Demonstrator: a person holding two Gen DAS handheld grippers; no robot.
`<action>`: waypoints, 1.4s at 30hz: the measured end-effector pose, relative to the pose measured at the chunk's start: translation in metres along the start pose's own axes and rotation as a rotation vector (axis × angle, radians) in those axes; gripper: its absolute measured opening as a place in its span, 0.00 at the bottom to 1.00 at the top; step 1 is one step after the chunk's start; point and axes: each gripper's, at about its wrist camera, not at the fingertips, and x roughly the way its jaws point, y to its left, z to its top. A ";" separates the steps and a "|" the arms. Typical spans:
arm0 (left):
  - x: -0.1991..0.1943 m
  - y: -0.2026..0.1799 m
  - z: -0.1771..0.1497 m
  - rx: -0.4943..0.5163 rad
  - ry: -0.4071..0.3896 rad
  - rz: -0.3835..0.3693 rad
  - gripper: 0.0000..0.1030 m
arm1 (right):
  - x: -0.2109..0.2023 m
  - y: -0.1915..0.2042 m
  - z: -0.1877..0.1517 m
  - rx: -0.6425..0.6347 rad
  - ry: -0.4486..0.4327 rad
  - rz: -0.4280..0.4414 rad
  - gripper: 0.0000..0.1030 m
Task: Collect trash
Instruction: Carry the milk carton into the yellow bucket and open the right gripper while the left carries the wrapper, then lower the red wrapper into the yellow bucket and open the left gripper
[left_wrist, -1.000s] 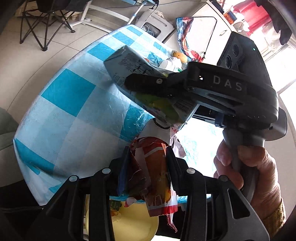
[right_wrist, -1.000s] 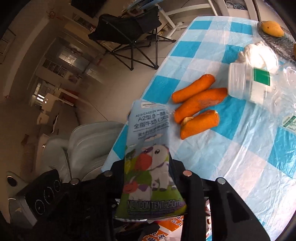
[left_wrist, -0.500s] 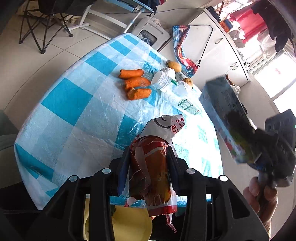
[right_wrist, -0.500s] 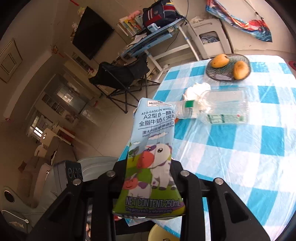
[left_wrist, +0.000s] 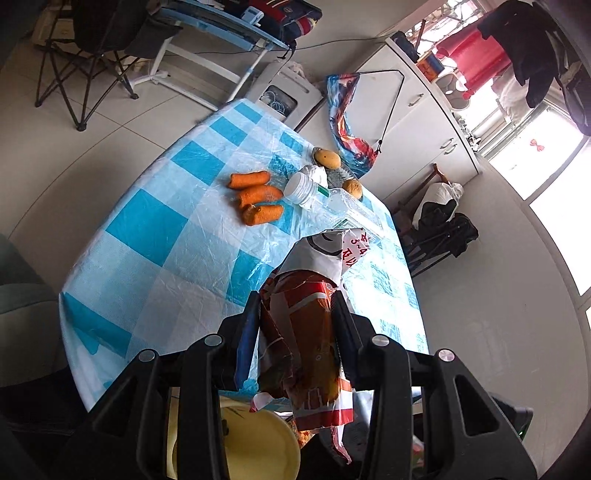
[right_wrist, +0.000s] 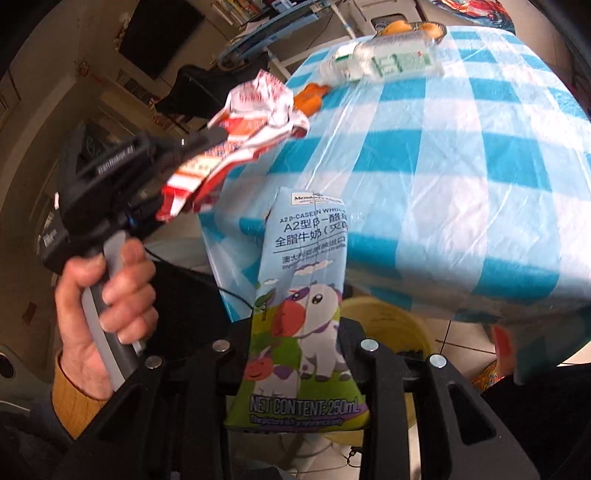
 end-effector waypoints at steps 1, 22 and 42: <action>-0.002 0.000 -0.003 0.007 0.001 0.002 0.36 | 0.007 0.002 -0.006 -0.003 0.023 -0.001 0.30; -0.023 -0.028 -0.081 0.279 0.186 0.107 0.36 | -0.049 -0.020 -0.013 0.123 -0.305 -0.075 0.67; 0.016 -0.048 -0.142 0.577 0.481 0.256 0.61 | -0.054 -0.032 -0.012 0.160 -0.341 -0.112 0.73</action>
